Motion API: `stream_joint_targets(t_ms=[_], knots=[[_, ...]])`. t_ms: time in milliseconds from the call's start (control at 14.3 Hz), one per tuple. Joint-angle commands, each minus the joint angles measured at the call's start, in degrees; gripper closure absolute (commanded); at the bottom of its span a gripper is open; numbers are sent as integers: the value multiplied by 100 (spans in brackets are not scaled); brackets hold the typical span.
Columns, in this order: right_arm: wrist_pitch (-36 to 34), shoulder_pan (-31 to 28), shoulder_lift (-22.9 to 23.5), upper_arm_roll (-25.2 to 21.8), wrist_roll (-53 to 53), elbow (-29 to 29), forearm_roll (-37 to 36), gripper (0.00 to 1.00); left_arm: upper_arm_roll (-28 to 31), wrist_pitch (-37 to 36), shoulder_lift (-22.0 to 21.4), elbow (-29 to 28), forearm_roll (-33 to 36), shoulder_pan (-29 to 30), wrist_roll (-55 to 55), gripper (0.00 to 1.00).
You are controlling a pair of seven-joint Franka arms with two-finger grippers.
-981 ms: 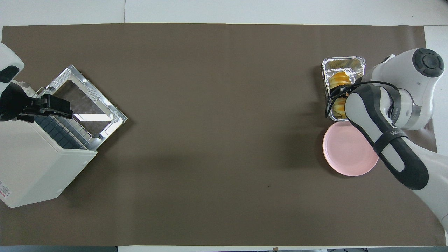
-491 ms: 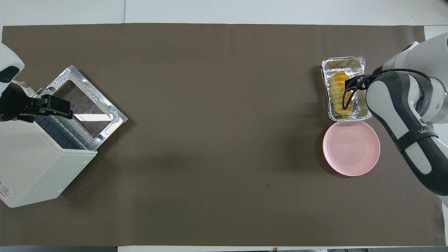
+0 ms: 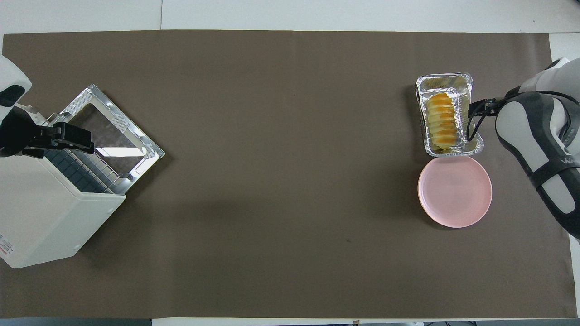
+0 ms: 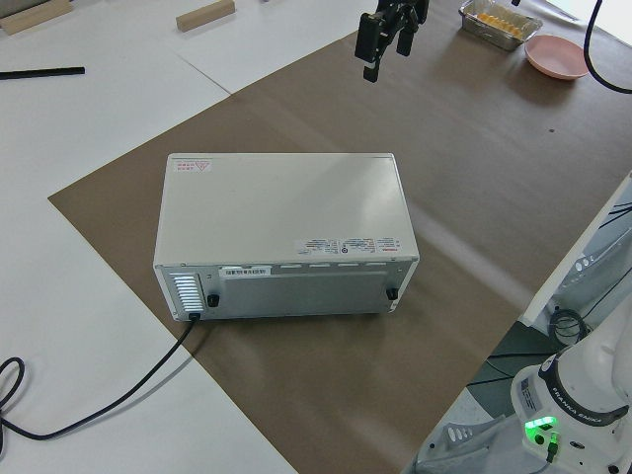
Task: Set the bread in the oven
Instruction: 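Grasp the foil tray rim with the right gripper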
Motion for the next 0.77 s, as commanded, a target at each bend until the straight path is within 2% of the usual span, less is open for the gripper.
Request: stream_joint_targets(t_ms=[0, 210, 280, 350, 631, 701], knots=[[428, -50, 304, 58, -190, 18, 109, 0, -33, -30, -82, -24, -60, 69, -32, 0], [526, -50, 322, 58, -269, -157, 135, 2, -33, -30, -82, -24, -60, 69, -32, 0], [535, -33, 313, 58, -269, -210, 152, 5, -33, -30, -82, -24, -60, 69, -32, 0], [561, -32, 304, 58, -269, -272, 179, 15, -33, -30, -82, -24, -60, 69, -32, 0], [448, -32, 269, 58, -269, -281, 179, 94, -33, -30, -82, -24, -60, 69, -32, 0], [404, -32, 269, 58, -278, -273, 179, 100, -33, -30, -82, -24, -60, 69, -32, 0]])
